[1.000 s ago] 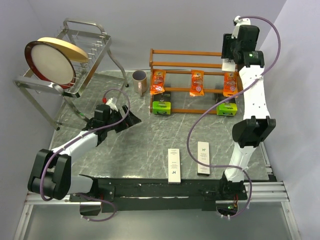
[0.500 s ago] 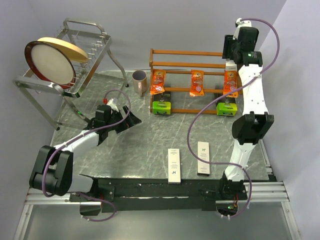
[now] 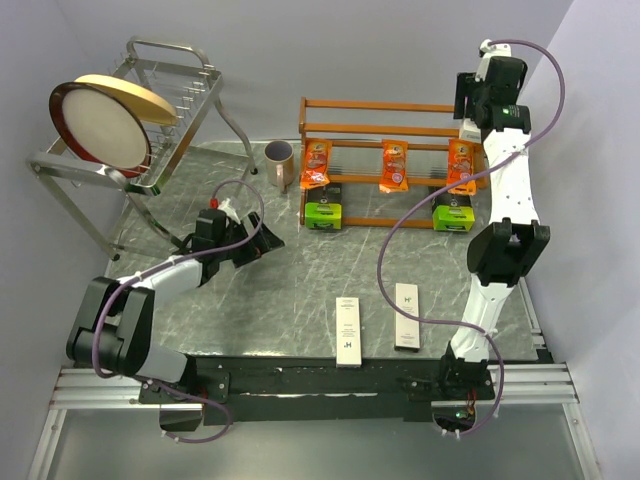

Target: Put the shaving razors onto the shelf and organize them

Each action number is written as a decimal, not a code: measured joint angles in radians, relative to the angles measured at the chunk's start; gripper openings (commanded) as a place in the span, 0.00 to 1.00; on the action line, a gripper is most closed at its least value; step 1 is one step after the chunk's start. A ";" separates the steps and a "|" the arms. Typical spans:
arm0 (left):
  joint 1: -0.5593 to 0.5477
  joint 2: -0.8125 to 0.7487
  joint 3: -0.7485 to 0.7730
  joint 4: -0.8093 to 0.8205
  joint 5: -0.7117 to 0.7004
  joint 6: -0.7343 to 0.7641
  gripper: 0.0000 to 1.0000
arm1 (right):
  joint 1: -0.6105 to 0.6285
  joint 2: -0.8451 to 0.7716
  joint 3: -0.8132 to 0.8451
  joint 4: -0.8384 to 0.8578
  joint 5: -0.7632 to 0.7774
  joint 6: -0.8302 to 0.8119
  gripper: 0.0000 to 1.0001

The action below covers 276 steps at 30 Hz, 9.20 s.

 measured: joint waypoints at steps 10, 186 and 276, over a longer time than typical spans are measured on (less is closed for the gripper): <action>-0.010 0.040 0.035 0.011 0.002 -0.008 0.99 | -0.004 0.000 -0.013 0.022 -0.020 -0.063 0.72; 0.106 0.000 0.137 -0.169 -0.047 -0.071 0.99 | 0.310 -0.064 0.028 0.040 0.145 0.113 0.60; 0.106 0.089 0.187 -0.109 -0.035 -0.101 1.00 | 0.353 -0.069 -0.043 0.050 0.242 0.200 0.92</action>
